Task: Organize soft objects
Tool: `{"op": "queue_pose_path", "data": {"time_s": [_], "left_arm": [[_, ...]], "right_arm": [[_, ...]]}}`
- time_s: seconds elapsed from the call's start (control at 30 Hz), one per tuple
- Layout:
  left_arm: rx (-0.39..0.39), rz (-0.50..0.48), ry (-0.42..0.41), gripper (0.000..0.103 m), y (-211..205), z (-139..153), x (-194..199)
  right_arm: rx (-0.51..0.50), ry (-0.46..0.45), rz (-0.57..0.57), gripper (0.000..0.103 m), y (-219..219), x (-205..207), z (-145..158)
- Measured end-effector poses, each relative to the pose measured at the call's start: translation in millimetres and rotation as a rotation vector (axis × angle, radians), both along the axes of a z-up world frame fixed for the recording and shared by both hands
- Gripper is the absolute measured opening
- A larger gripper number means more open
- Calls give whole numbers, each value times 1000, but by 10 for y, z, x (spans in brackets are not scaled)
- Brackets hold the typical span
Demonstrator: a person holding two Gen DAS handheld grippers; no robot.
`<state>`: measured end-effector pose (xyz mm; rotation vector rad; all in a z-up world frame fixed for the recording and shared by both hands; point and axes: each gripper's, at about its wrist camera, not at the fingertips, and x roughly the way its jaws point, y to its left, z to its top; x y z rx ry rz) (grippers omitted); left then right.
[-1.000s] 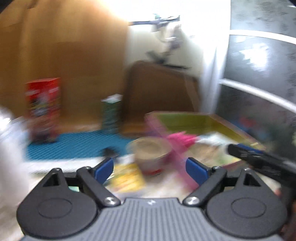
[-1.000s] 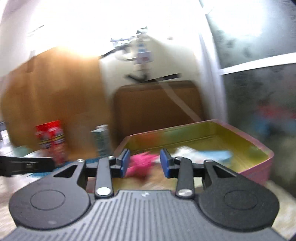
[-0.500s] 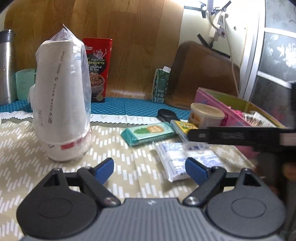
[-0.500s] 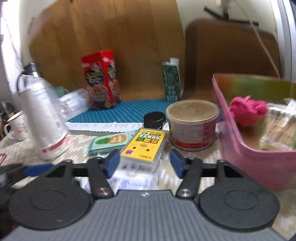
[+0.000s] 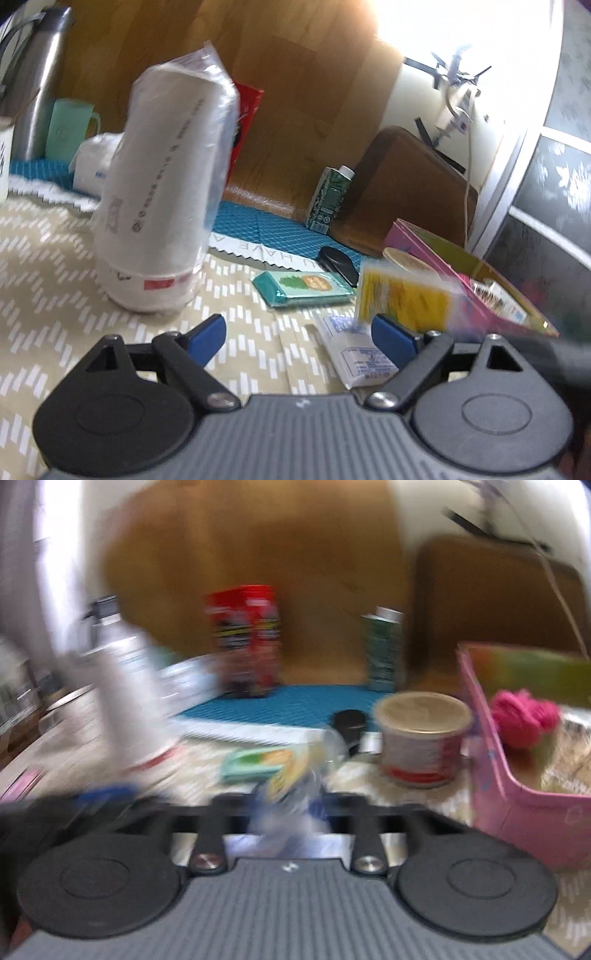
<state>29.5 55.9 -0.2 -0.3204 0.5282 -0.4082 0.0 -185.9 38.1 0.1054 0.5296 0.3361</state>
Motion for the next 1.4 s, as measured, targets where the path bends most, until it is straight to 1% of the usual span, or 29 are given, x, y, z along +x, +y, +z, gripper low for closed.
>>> {"op": "queue_pose_path", "data": {"time_s": [0.07, 0.13, 0.23, 0.27, 0.33, 0.37, 0.4, 0.43, 0.47, 0.57, 0.63, 0.7, 0.77, 0.9, 0.93, 1.0, 1.07, 1.1, 1.13, 1.17, 1.2, 1.27, 1.3, 1.4], "left_arm": [[-21, 6, 32, 89, 34, -20, 39], [-26, 10, 52, 89, 42, -34, 65], [-17, 10, 49, 89, 27, -33, 63], [-12, 10, 47, 89, 19, -31, 57], [-3, 6, 45, 89, 6, -26, 49], [-1, 4, 45, 89, 4, -25, 43], [0, 2, 45, 89, 4, -25, 40], [0, 2, 48, 89, 11, -28, 39], [-1, 5, 55, 89, 20, -30, 43], [-24, 3, 100, 89, 75, -50, 63], [-53, -10, 126, 89, 135, -75, 35], [-62, -32, 128, 89, 182, -77, -31], [-50, -57, 124, 87, 183, -67, -109], [-30, -141, 116, 84, 89, -19, -250], [-13, -163, 117, 83, 43, -11, -276], [36, -188, 134, 77, -68, -22, -297], [60, -205, 141, 72, -149, -63, -324], [73, -211, 129, 66, -189, -70, -356], [70, -237, 130, 64, -252, -81, -374], [72, -238, 129, 65, -311, -82, -402], [110, -223, 116, 65, -400, -73, -433], [179, -233, 92, 65, -556, -63, -457], [183, -244, 92, 65, -619, -59, -456], [159, -300, 113, 65, -794, -51, -421]], "right_arm": [[2, 12, 106, 18, -28, -209, -22], [-43, 43, 152, 18, -34, -388, -123], [-129, 40, 156, 20, -34, -611, -260], [-139, 36, 151, 22, -46, -664, -280], [-127, 30, 143, 23, -79, -712, -294], [-116, 30, 148, 32, -94, -738, -297], [-108, 33, 156, 44, -106, -762, -303], [-104, 29, 162, 51, -118, -792, -304], [-104, 26, 171, 60, -113, -806, -293], [-123, 4, 209, 68, -91, -883, -280], [-140, -8, 222, 70, -75, -910, -288], [-147, -7, 228, 71, -100, -951, -277], [-139, -5, 229, 74, -137, -962, -285], [-111, 1, 227, 74, -152, -935, -315], [-107, 4, 228, 74, -139, -928, -329], [-104, 8, 240, 74, -86, -892, -351], [-112, 2, 251, 74, -18, -873, -355], [-122, 2, 255, 72, 31, -856, -362], [-135, -7, 253, 69, 70, -856, -364], [-147, -17, 250, 59, 106, -855, -368], [-153, -26, 247, 51, 124, -860, -369], [-160, -33, 222, 50, 122, -855, -364], [-151, -30, 215, 50, 89, -849, -363], [-129, -21, 176, 50, -67, -886, -367]]}}
